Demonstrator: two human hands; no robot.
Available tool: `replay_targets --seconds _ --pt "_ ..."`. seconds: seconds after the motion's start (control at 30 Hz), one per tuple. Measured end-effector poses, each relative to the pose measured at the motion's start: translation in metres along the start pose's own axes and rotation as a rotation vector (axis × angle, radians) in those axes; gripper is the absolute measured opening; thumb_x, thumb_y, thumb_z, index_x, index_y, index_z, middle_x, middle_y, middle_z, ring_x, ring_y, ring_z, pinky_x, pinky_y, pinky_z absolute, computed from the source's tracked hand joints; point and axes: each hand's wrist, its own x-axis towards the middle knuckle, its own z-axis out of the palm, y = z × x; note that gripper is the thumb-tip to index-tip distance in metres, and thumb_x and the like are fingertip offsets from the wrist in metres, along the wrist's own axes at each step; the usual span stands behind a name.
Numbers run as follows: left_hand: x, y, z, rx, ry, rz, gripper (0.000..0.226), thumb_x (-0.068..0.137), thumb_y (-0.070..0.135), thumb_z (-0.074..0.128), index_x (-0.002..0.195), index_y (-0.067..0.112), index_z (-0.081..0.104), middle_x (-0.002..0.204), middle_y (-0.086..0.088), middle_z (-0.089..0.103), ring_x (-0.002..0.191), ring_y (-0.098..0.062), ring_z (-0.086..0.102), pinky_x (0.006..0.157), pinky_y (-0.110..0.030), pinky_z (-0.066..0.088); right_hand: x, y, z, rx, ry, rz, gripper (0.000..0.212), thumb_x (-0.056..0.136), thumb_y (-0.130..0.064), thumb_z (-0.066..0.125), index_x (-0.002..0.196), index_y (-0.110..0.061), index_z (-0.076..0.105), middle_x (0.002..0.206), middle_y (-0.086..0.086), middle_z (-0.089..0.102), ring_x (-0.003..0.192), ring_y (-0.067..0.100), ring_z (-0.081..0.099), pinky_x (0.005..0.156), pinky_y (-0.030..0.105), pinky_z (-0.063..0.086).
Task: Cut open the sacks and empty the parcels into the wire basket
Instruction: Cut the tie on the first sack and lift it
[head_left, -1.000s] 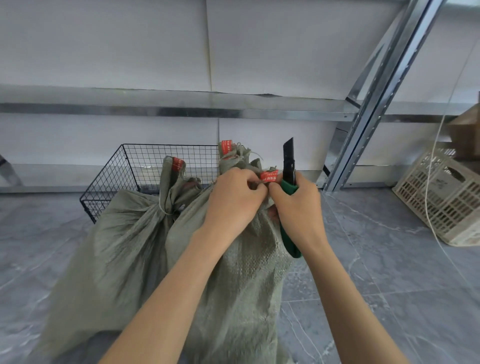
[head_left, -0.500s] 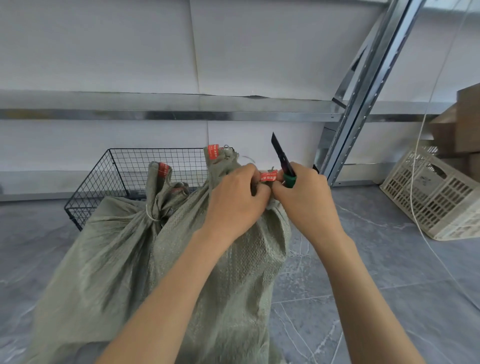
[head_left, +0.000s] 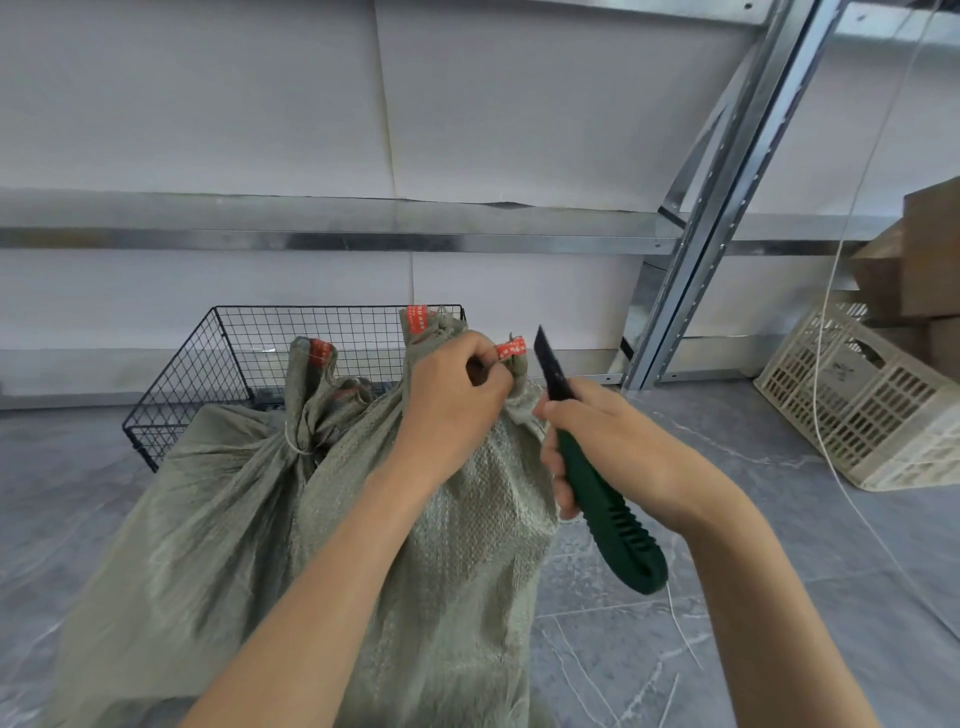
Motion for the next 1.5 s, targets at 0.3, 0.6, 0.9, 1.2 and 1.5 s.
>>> replay_targets --seconds 0.3,0.6,0.9,1.2,1.5 --pt "0.002 -0.006 0.002 -0.023 0.054 0.027 0.02 0.084 0.009 0.058 0.068 0.018 0.053 0.062 0.002 0.052 0.057 -0.007 0.043 0.053 -0.024 0.035 -0.001 -0.006 0.007 0.095 -0.102 0.11 0.02 0.098 -0.017 0.039 0.112 -0.005 0.047 0.052 0.008 0.048 0.04 0.022 0.043 0.041 0.026 0.041" --pt "-0.002 -0.009 0.0 -0.01 0.086 0.113 0.015 0.085 0.007 0.059 0.072 0.013 0.055 0.069 0.001 0.055 0.067 -0.015 0.051 0.064 -0.037 0.044 0.004 -0.007 0.008 0.101 -0.142 0.164 0.019 0.097 -0.019 0.039 0.108 -0.007 0.049 0.052 0.007 0.048 0.04 0.02 0.042 0.04 0.025 0.04" --pt "-0.005 -0.008 -0.004 0.014 0.088 0.162 0.013 0.086 0.007 0.058 0.074 0.011 0.056 0.07 -0.001 0.055 0.066 -0.016 0.051 0.062 -0.037 0.044 0.008 -0.006 0.012 0.091 -0.111 0.115 0.02 0.097 -0.017 0.04 0.113 -0.007 0.048 0.053 0.008 0.048 0.041 0.02 0.042 0.04 0.025 0.041" --pt "-0.007 -0.009 -0.005 0.03 0.129 0.198 0.015 0.084 0.004 0.058 0.071 0.011 0.055 0.076 -0.004 0.058 0.071 -0.022 0.056 0.063 -0.042 0.046 0.01 -0.003 0.014 0.097 -0.13 0.114 0.022 0.097 -0.018 0.041 0.116 -0.007 0.047 0.052 0.007 0.048 0.04 0.02 0.042 0.04 0.024 0.04" --pt "-0.009 -0.008 -0.004 0.003 0.097 0.19 0.008 0.082 0.003 0.059 0.075 0.005 0.056 0.084 -0.001 0.058 0.082 -0.001 0.044 0.079 -0.046 0.05 0.016 0.001 0.019 0.087 -0.062 0.028 0.022 0.098 -0.016 0.038 0.113 -0.005 0.049 0.052 0.006 0.048 0.04 0.02 0.042 0.042 0.026 0.038"
